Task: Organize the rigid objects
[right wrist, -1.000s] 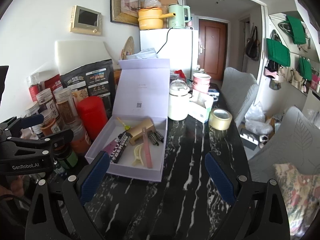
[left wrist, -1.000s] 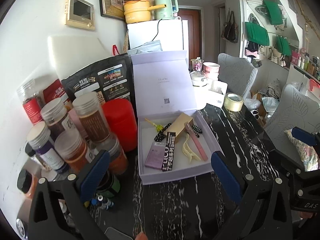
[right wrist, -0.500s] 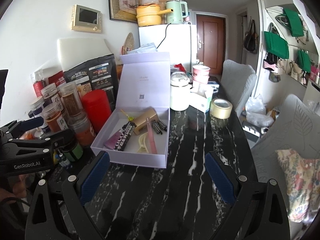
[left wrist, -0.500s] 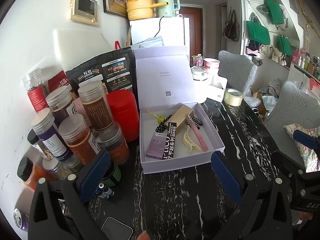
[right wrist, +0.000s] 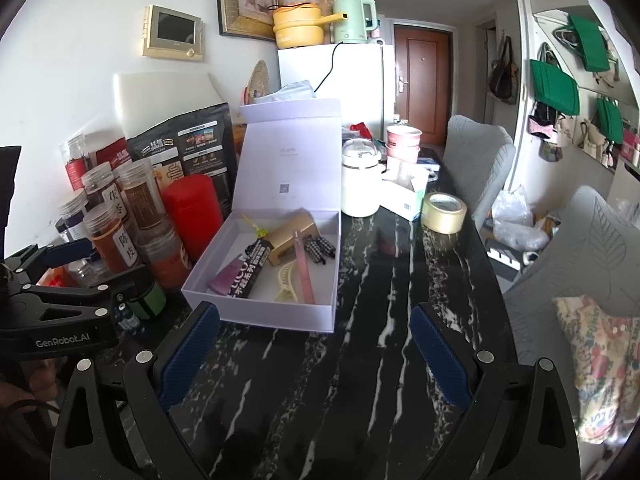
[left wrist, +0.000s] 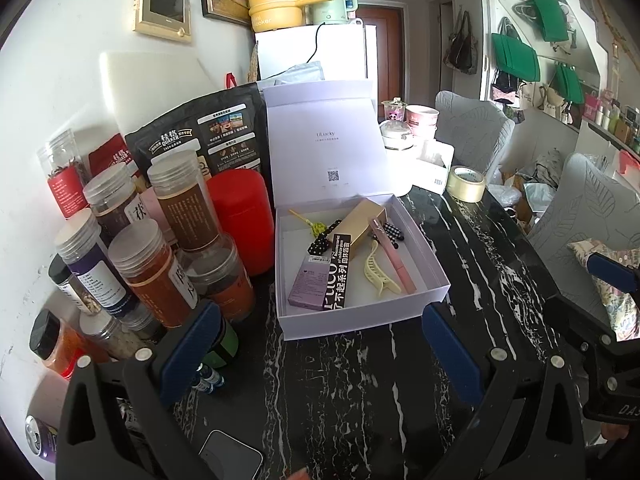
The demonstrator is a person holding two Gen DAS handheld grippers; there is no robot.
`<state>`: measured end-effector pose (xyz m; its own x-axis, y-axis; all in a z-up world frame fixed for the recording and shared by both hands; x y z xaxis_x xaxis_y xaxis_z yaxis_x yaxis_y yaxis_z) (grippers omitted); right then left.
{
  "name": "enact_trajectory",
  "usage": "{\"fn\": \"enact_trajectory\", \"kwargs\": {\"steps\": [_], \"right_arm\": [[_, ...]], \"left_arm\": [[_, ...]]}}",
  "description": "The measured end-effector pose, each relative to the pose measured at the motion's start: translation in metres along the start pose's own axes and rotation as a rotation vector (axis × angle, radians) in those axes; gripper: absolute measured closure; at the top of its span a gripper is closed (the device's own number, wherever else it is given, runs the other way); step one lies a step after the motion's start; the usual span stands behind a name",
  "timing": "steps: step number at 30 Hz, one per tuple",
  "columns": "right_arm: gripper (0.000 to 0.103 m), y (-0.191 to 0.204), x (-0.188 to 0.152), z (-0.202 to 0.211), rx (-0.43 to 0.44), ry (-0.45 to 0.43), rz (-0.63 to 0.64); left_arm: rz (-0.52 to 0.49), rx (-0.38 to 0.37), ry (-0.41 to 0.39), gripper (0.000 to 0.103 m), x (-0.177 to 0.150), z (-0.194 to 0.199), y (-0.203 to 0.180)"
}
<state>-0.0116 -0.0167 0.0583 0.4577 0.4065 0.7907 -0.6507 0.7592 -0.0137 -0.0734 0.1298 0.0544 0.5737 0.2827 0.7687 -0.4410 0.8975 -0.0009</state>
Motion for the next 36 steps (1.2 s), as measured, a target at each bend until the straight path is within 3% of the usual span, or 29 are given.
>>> {"fn": "enact_trajectory", "kwargs": {"steps": [36], "right_arm": [[0.006, 0.0012, -0.0015, 0.0015, -0.031, 0.008, 0.017]], "left_arm": [[-0.014, -0.014, 0.013, 0.0, -0.0041, 0.0016, -0.002]]}}
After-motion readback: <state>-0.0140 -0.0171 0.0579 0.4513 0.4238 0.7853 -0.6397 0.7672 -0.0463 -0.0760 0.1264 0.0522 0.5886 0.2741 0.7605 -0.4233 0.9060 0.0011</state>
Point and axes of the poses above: each gripper's, at about its wrist camera, not at the fingertips, and z roughly against the way its jaws point, y to its left, x to its top, the point moved 2 cm from there along -z, roughly the way its jaws point, and after that the axes turned 5 degrees about z, right-handed, at the moved point
